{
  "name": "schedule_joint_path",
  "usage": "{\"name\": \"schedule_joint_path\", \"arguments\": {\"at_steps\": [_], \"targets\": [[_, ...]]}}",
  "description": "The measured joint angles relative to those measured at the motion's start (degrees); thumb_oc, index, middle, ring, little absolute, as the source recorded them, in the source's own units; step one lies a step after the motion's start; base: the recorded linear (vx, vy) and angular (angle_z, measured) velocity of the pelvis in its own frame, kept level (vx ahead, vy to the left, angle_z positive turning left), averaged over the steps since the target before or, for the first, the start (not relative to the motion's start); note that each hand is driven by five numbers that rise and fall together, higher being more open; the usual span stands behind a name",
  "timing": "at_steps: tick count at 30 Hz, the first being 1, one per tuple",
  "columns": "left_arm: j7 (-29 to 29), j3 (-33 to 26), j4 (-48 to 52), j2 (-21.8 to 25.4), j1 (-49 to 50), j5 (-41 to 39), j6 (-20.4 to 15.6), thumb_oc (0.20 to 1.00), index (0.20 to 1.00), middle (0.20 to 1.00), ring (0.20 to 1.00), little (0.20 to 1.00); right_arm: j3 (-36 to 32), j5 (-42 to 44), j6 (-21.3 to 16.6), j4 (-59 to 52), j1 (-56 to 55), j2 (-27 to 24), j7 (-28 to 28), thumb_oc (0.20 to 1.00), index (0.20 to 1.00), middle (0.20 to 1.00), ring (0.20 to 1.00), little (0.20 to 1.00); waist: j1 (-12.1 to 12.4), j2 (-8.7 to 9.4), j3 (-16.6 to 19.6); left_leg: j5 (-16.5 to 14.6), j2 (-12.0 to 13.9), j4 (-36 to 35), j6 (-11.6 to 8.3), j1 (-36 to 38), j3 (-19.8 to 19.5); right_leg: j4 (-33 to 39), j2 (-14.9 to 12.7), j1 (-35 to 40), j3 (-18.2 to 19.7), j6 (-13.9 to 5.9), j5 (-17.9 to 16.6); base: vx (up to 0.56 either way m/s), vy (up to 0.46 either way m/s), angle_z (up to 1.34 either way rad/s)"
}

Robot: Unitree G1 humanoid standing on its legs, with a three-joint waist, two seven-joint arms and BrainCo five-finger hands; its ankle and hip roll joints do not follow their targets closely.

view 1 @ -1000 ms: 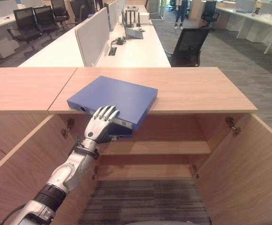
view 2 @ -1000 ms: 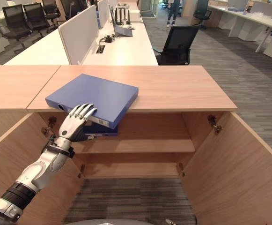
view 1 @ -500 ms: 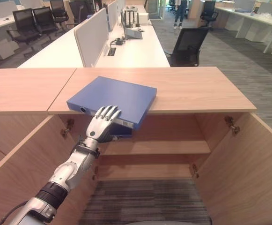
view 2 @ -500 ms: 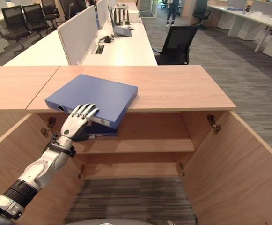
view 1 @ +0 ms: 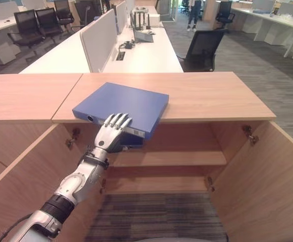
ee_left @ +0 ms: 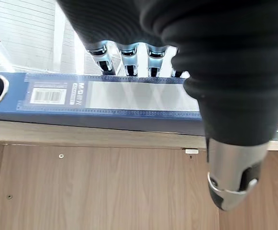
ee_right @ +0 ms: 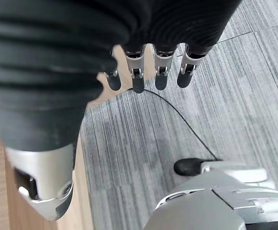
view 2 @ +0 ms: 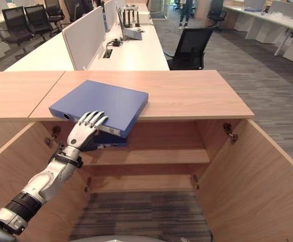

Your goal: Put the empty folder in the office cabinet

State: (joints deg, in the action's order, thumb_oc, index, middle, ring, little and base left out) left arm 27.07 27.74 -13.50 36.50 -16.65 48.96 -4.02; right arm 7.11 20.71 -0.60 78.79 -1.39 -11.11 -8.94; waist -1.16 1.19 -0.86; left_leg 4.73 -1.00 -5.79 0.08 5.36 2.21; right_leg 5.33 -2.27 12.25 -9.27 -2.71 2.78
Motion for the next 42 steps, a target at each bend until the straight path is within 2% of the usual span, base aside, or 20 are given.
{"name": "schedule_joint_path", "arguments": {"at_steps": [10,26,33,42], "targets": [[1.0,3.7,-3.3,-0.7,-3.8,1.5,1.5,1.000,1.000,1.000,1.000,1.000,0.1,0.0,0.0,0.0,-0.1,-0.1,0.0,1.000,1.000,1.000,1.000,1.000,-0.2,-0.23,0.1,0.0,0.1,0.0,0.03,0.1,0.4,0.0,0.0,-0.1,0.5,0.00,-0.1,0.00,0.000,-0.01],[1.0,3.7,-3.2,-0.7,-3.9,1.5,2.1,1.000,1.000,1.000,1.000,1.000,1.4,-0.1,0.0,0.0,-0.1,-0.1,0.0,1.000,1.000,1.000,1.000,1.000,-0.4,-0.14,0.2,-0.1,0.1,0.0,0.07,0.3,0.8,0.0,0.0,-0.1,0.7,-0.04,-0.3,0.00,0.000,0.00],[1.2,3.3,2.3,-0.7,-3.9,1.4,1.5,1.000,1.000,1.000,1.000,1.000,1.4,-1.7,0.0,0.0,0.0,0.0,-0.1,1.000,1.000,1.000,1.000,1.000,-0.5,-0.02,0.3,-0.1,0.1,0.0,0.08,0.3,0.8,0.0,0.0,0.0,0.7,-0.05,-0.3,0.00,0.000,0.00],[1.7,1.5,2.5,-0.7,-4.7,1.0,1.5,1.000,1.000,1.000,1.000,1.000,1.6,-1.7,0.0,0.0,0.1,0.0,-0.1,1.000,1.000,1.000,1.000,1.000,-1.5,-0.02,0.3,-0.1,0.1,0.0,0.08,0.4,0.9,0.0,0.0,0.0,0.8,-0.06,-0.3,0.00,0.000,0.00]]}}
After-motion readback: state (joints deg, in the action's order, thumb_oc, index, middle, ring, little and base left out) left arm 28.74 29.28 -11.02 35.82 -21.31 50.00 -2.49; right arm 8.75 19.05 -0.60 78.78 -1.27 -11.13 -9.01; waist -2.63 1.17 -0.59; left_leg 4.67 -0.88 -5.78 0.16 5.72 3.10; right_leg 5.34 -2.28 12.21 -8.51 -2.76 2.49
